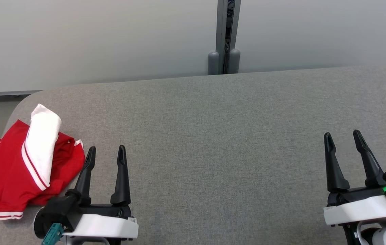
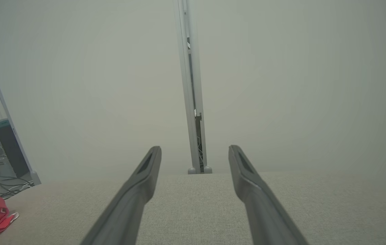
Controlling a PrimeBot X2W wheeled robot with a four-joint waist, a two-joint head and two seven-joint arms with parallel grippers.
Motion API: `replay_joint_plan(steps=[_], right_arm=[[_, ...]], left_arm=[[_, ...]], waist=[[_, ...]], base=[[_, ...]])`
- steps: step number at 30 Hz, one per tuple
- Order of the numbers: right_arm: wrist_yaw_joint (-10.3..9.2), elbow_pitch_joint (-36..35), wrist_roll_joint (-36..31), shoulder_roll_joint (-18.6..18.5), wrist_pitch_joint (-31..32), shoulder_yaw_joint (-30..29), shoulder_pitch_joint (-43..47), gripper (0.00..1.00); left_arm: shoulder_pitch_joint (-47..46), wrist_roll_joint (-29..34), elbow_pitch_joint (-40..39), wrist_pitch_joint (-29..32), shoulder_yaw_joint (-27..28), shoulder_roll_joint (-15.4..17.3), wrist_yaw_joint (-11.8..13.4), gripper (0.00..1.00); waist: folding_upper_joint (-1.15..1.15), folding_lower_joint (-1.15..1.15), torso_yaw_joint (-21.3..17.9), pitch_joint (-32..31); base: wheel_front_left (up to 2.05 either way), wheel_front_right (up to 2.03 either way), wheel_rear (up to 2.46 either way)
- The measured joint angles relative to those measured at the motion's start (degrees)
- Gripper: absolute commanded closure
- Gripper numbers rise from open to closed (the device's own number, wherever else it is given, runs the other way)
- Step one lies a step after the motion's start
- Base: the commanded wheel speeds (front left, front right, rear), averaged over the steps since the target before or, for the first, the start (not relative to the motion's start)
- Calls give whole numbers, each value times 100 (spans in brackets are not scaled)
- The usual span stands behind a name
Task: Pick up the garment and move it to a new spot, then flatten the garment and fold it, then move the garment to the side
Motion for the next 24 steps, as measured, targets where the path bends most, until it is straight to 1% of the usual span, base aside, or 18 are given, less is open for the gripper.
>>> replay_joint_plan(steps=[7, 9, 14, 24], right_arm=[[0, 277, 30, -12, -129, 119, 44, 0], [0, 388, 148, -11, -159, 123, 63, 0], [0, 601, 140, -16, -234, 141, 66, 0], [0, 698, -233, -21, -378, 255, 28, 0]], left_arm=[[166, 27, 85, -66, 37, 2, -37, 0], [230, -8, 227, -85, 38, 2, -88, 0], [253, 1, 474, -115, 43, 3, -202, 0], [299, 402, 526, -170, 37, 4, -227, 0]], waist=[[0, 0, -15, -23], [0, 0, -18, -23], [0, 0, -18, -42], [0, 0, -18, -54]], base=[[0, 0, 0], [0, 0, 0], [0, 0, 0], [0, 0, 0]])
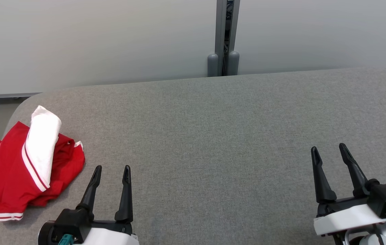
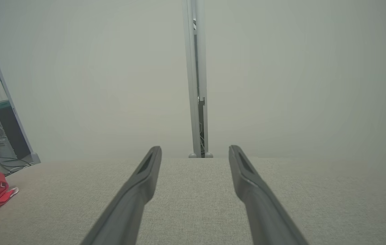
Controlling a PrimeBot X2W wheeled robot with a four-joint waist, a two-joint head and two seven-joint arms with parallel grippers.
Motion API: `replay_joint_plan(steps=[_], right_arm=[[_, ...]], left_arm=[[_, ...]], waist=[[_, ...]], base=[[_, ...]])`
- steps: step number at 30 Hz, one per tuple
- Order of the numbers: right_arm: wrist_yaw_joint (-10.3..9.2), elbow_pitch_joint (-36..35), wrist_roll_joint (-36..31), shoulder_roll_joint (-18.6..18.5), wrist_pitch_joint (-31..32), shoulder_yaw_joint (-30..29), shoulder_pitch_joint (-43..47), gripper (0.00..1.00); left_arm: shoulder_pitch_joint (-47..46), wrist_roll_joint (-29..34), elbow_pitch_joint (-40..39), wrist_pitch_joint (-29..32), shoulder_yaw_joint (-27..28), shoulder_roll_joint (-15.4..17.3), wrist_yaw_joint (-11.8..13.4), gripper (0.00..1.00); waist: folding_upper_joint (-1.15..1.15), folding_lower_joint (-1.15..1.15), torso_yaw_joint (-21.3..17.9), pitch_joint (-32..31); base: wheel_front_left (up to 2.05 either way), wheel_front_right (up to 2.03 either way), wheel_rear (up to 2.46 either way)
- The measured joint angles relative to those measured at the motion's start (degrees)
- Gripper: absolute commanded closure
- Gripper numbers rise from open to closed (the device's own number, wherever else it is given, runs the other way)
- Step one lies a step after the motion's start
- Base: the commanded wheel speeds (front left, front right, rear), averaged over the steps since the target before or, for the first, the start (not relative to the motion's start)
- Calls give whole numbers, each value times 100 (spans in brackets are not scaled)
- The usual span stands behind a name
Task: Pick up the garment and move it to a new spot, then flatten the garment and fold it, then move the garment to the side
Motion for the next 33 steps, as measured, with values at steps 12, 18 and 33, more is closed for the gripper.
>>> replay_joint_plan(steps=[12, 18, 33], right_arm=[[0, 42, -269, -7, -110, 66, -9, 0], [0, 86, -266, -7, -110, 73, -12, 0], [1, 45, -303, -11, -111, 245, 3, 0]], left_arm=[[20, 281, -44, -48, 9, 2, 35, 0], [20, 272, -16, -48, 5, 2, 33, 0], [38, 227, 10, -54, 8, 2, 33, 0]], waist=[[0, 0, -3, -12], [0, 0, -16, -16], [0, 0, 430, -38]], base=[[0, 0, 0], [0, 0, 0], [0, 0, 0]])
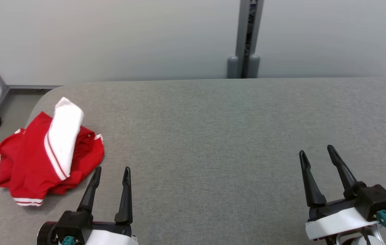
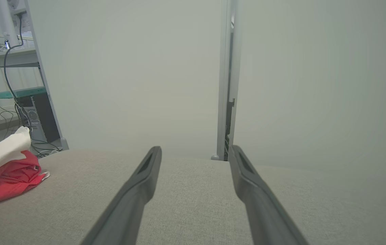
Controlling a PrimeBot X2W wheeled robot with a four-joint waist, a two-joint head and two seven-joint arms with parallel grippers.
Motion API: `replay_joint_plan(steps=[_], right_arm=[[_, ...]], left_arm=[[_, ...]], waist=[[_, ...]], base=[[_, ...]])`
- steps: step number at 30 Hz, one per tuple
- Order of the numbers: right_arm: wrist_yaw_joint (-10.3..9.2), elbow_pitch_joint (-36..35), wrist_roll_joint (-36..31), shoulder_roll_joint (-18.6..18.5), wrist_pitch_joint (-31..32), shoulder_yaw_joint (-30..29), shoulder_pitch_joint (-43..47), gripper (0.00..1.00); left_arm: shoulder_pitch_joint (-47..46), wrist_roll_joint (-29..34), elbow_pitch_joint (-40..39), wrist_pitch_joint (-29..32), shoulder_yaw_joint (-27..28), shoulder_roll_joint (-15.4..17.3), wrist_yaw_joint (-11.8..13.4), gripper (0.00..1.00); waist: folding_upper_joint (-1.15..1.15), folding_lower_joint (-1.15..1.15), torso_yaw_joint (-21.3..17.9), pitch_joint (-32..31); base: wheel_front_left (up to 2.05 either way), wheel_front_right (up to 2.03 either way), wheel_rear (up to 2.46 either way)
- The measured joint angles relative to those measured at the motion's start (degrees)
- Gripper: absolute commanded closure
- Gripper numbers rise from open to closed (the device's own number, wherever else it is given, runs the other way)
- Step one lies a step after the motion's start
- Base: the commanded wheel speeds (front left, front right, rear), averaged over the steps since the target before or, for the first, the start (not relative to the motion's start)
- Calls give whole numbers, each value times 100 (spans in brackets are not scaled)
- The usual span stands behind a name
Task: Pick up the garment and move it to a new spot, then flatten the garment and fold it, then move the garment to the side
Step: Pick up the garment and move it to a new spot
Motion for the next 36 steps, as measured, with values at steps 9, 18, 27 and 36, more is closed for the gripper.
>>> replay_joint_plan(steps=[9, 18, 27, 36], right_arm=[[3, -32, 62, -3, -14, 194, 114, 0], [4, -114, 166, -3, -14, 441, 176, 0], [5, -2, 233, 1, -14, 1062, -135, 0], [5, 294, 264, 0, -14, 1458, -543, 0]], left_arm=[[110, 37, 31, 0, 83, 1, -1, 0], [194, 168, 27, -1, 290, 3, -46, 0], [356, 129, -214, -1, 714, 3, 69, 0], [477, 3, -532, 0, 909, 2, 279, 0]], waist=[[0, 0, 752, -36], [0, 0, 1637, -112], [0, 0, 2421, -119], [0, 0, 2579, 93]], base=[[0, 0, 0], [0, 0, 0], [0, 0, 0], [0, 0, 0]])
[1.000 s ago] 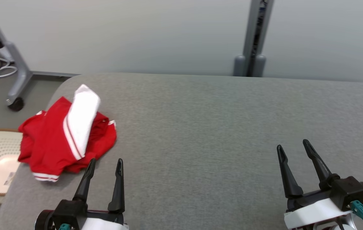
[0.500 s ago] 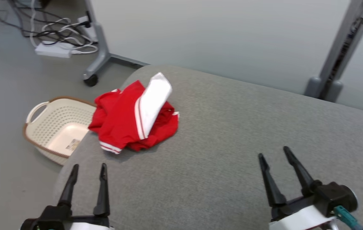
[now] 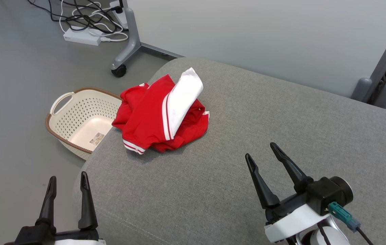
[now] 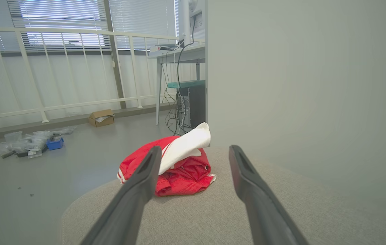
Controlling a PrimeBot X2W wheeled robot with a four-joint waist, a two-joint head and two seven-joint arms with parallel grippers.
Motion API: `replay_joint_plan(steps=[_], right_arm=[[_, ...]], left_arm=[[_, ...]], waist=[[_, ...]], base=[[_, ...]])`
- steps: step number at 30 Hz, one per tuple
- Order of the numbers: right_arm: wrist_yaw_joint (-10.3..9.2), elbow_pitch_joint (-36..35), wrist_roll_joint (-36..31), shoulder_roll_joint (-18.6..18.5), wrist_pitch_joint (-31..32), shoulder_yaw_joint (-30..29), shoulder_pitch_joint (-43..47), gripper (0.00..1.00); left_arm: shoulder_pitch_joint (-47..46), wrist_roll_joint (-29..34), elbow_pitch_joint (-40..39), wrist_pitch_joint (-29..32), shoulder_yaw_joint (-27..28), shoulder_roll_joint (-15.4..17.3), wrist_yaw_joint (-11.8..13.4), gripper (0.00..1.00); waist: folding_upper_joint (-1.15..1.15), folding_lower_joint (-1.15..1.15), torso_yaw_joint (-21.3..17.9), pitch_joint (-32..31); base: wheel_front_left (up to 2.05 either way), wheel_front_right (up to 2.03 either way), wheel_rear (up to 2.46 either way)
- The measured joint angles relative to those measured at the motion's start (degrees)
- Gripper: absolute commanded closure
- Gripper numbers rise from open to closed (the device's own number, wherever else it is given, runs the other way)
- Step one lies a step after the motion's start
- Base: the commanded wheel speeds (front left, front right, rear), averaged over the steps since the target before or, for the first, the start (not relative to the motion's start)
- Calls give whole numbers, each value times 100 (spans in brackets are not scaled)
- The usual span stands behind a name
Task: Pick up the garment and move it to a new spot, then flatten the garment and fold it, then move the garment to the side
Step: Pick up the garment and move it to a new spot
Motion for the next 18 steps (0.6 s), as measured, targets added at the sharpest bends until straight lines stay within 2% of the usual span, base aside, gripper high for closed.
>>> replay_joint_plan(steps=[6, 18], right_arm=[[0, 78, 38, 1, 0, 21, -82, 0], [0, 79, 41, -1, 0, -137, 38, 0]], left_arm=[[72, -15, -38, 0, 4, 0, 92, 0], [71, -30, 32, 0, -1, 1, 41, 0]], waist=[[0, 0, -1, -3], [0, 0, -44, -73]], base=[[0, 0, 0], [0, 0, 0]])
